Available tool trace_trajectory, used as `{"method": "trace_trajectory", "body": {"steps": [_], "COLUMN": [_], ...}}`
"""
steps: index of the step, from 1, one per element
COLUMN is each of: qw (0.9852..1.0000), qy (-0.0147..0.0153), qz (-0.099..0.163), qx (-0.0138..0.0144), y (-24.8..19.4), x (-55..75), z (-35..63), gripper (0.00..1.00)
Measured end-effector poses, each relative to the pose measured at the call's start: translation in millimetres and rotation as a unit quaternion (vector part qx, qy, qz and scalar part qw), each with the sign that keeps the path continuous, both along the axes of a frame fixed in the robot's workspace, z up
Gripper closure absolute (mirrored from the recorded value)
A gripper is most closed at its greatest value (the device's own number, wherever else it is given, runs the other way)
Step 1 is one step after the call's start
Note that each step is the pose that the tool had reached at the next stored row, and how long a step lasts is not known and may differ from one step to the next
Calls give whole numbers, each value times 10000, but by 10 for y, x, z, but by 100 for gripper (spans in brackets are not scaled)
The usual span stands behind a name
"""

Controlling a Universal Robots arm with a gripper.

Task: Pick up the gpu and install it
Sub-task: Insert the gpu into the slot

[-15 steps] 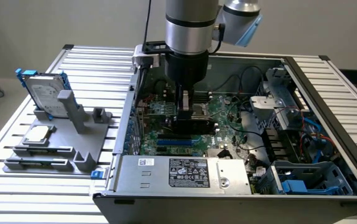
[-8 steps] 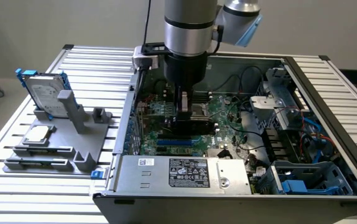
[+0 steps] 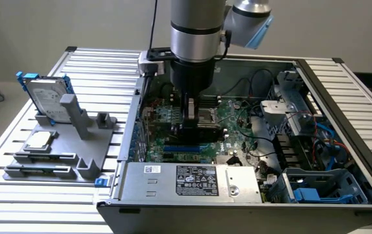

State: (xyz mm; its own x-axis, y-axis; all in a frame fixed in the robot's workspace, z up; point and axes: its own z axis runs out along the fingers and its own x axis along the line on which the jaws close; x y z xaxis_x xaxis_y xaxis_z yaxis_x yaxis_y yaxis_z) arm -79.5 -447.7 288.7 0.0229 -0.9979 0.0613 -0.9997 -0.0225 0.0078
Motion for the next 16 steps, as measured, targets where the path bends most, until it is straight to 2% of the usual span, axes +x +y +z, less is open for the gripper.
{"method": "trace_trajectory", "body": {"steps": [4, 8, 16], "qw": [10000, 10000, 10000], "qy": [0, 0, 8], "qz": [-40, -51, -72], "qx": [6, 25, 51], "y": [0, -4, -40], "x": [-16, -20, -21], "z": [-36, -42, -69], "gripper": [73, 73, 73]}}
